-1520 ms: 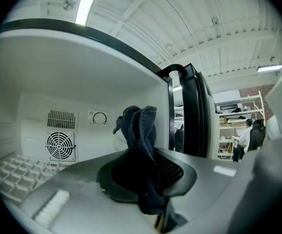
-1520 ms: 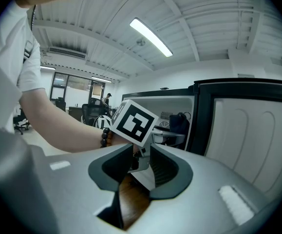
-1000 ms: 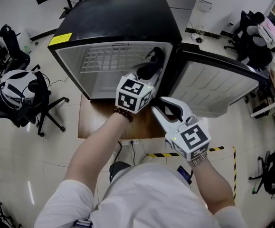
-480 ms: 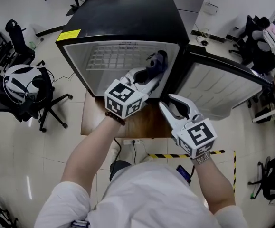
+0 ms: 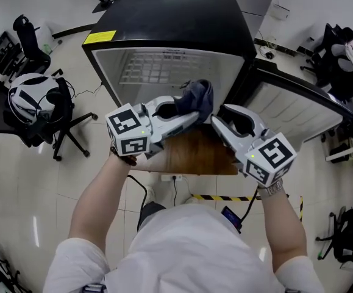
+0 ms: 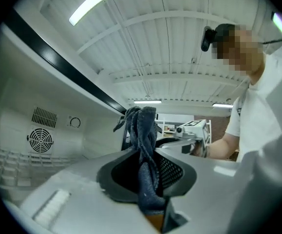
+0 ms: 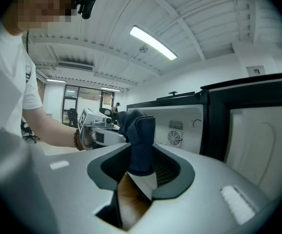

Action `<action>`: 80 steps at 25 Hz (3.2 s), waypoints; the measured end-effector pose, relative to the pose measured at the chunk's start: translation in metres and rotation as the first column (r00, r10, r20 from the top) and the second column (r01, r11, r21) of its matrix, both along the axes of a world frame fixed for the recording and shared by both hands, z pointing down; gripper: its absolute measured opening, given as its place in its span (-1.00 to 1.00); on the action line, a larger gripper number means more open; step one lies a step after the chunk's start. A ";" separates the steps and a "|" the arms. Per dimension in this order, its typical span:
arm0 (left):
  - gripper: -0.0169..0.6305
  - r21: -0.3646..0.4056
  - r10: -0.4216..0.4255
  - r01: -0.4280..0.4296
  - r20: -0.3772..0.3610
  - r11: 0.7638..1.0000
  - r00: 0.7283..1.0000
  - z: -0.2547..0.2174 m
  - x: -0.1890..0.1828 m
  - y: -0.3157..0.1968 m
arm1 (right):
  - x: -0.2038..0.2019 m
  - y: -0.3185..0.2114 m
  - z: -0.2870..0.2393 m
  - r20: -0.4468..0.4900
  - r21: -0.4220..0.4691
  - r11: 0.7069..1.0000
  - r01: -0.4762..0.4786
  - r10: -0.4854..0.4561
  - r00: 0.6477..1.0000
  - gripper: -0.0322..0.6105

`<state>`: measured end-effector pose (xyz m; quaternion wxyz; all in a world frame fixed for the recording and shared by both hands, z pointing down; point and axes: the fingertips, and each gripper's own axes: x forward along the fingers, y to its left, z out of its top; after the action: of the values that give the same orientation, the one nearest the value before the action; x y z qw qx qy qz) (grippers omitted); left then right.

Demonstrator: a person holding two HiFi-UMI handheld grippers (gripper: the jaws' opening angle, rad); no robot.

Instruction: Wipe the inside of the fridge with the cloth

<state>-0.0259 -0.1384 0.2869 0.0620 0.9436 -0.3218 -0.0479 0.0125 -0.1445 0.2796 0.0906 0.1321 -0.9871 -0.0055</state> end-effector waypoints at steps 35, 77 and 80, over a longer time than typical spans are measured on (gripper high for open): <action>-0.36 -0.228 0.065 -0.028 0.157 0.973 0.985 0.065 -0.155 0.094 | -0.181 0.111 0.052 -0.054 -0.097 0.926 0.365 -0.371 0.927 -0.64; -0.38 0.039 -0.719 0.756 0.345 0.654 0.604 0.146 -0.293 -0.004 | -0.304 -0.009 0.246 -0.146 0.164 0.983 -0.079 0.103 0.984 -0.65; -0.40 0.047 -0.740 0.771 0.324 0.635 0.590 0.147 -0.293 -0.006 | -0.306 -0.014 0.248 -0.159 0.184 0.980 -0.080 0.110 0.981 -0.65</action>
<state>-0.3188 -0.1447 0.4335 0.0302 0.7079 -0.6991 0.0963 -0.2938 -0.1580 0.5275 0.1615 0.1857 -0.9641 -0.1001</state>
